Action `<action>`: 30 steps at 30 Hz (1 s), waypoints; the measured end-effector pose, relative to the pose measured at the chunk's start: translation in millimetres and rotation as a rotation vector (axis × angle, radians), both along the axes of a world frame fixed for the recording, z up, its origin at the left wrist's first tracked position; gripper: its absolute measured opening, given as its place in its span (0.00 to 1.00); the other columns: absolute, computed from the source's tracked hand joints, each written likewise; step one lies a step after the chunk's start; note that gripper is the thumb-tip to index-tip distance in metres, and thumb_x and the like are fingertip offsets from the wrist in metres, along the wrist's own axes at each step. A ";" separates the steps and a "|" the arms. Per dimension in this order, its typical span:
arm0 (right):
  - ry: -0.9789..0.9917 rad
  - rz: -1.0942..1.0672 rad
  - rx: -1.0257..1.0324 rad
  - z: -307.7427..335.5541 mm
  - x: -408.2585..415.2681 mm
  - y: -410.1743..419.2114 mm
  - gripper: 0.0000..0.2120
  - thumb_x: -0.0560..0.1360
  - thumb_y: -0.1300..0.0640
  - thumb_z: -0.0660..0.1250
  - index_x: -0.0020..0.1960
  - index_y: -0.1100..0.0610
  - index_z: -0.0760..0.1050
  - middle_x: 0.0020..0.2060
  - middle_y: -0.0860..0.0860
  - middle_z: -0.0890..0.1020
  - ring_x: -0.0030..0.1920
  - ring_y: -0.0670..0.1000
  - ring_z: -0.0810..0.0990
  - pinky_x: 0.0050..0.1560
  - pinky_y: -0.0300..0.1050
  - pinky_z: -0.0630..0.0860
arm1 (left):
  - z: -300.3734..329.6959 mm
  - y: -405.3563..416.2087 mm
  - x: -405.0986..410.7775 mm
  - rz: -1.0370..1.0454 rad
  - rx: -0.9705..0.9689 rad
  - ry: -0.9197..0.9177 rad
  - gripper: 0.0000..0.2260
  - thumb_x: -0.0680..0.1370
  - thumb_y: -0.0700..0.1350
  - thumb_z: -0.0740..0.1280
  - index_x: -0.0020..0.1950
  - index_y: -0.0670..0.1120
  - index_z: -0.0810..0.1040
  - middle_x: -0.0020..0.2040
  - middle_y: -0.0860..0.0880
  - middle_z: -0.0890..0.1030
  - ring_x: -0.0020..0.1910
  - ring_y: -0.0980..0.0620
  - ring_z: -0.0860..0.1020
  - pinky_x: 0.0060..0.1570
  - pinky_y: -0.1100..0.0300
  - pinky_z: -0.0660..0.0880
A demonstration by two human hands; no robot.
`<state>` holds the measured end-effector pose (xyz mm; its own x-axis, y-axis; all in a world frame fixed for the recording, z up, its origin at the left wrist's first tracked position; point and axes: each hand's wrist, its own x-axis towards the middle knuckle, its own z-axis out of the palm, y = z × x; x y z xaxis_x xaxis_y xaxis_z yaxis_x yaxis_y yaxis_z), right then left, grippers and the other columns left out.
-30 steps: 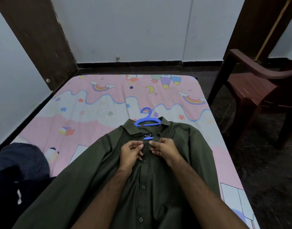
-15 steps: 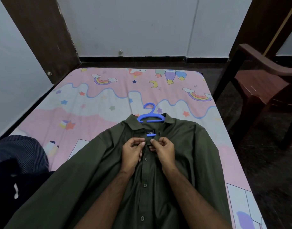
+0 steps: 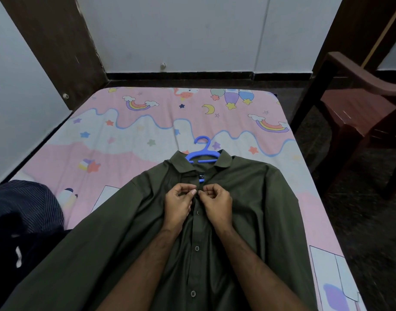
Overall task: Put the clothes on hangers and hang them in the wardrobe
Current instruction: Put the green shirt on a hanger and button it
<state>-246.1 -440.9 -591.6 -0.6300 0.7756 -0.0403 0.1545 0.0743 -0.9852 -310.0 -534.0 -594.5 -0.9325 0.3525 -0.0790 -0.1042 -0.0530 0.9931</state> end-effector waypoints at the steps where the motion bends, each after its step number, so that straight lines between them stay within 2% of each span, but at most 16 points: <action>1: 0.015 -0.017 -0.029 0.3 -0.5 0.7 0.07 0.73 0.63 0.75 0.41 0.53 0.79 0.34 0.49 0.84 0.34 0.42 0.81 0.40 0.39 0.80 | -1.0 -0.4 0.0 0.004 -0.014 0.009 0.02 0.78 0.32 0.68 0.49 0.37 0.79 0.24 0.51 0.73 0.20 0.58 0.65 0.19 0.66 0.62; 3: 0.100 -0.048 -0.165 2.7 -0.1 3.0 0.07 0.74 0.64 0.75 0.43 0.56 0.78 0.34 0.53 0.83 0.33 0.46 0.81 0.38 0.41 0.80 | -2.9 -0.2 -0.7 0.016 -0.062 0.060 0.04 0.77 0.32 0.70 0.47 0.40 0.80 0.28 0.50 0.78 0.23 0.56 0.72 0.24 0.64 0.69; 5: 0.184 -0.035 -0.292 6.4 3.8 6.9 0.06 0.75 0.66 0.74 0.45 0.60 0.77 0.33 0.54 0.81 0.30 0.46 0.79 0.35 0.39 0.78 | -7.6 2.4 -2.2 0.018 -0.154 0.168 0.08 0.75 0.32 0.72 0.45 0.45 0.81 0.37 0.50 0.83 0.33 0.52 0.81 0.36 0.59 0.78; 6: 0.207 -0.016 -0.324 7.6 6.4 8.8 0.06 0.75 0.66 0.74 0.46 0.61 0.77 0.33 0.54 0.81 0.30 0.46 0.78 0.34 0.38 0.77 | -10.0 4.1 -1.7 0.020 -0.205 0.227 0.09 0.74 0.32 0.72 0.45 0.46 0.82 0.39 0.50 0.84 0.36 0.51 0.82 0.40 0.57 0.79; 10: 0.201 0.027 -0.332 5.9 10.2 12.2 0.06 0.74 0.67 0.75 0.47 0.63 0.78 0.32 0.55 0.82 0.29 0.47 0.78 0.33 0.37 0.76 | -15.5 9.3 1.2 0.068 -0.337 0.416 0.10 0.72 0.33 0.72 0.44 0.48 0.82 0.41 0.51 0.83 0.31 0.57 0.76 0.36 0.60 0.75; 14: 0.045 -0.012 -0.129 -1.3 1.2 4.9 0.06 0.73 0.63 0.76 0.42 0.58 0.79 0.33 0.53 0.84 0.31 0.46 0.82 0.35 0.40 0.78 | -13.6 6.1 -2.5 0.013 -0.202 0.258 0.08 0.75 0.31 0.70 0.46 0.44 0.82 0.42 0.49 0.85 0.37 0.54 0.83 0.39 0.64 0.78; 18: -0.031 -0.040 0.020 -0.5 -1.1 0.5 0.05 0.71 0.60 0.77 0.42 0.57 0.80 0.33 0.49 0.84 0.32 0.41 0.80 0.37 0.35 0.77 | -13.4 3.3 -5.4 -0.018 -0.112 0.116 0.06 0.77 0.31 0.69 0.47 0.41 0.80 0.37 0.47 0.81 0.25 0.62 0.74 0.28 0.72 0.68; 26: -0.054 0.021 0.048 -2.4 0.3 3.0 0.03 0.73 0.60 0.76 0.46 0.57 0.83 0.35 0.46 0.84 0.35 0.38 0.81 0.40 0.32 0.77 | -12.4 3.9 -6.3 -0.009 -0.079 0.063 0.06 0.78 0.30 0.68 0.49 0.40 0.79 0.39 0.45 0.80 0.24 0.63 0.73 0.26 0.72 0.67; 30: -0.049 0.056 0.036 -3.5 0.5 4.4 0.03 0.73 0.60 0.76 0.46 0.57 0.83 0.35 0.47 0.84 0.35 0.39 0.81 0.41 0.35 0.79 | -13.1 4.4 -5.6 -0.005 -0.089 0.078 0.06 0.78 0.31 0.68 0.50 0.40 0.80 0.40 0.45 0.81 0.25 0.63 0.74 0.27 0.72 0.69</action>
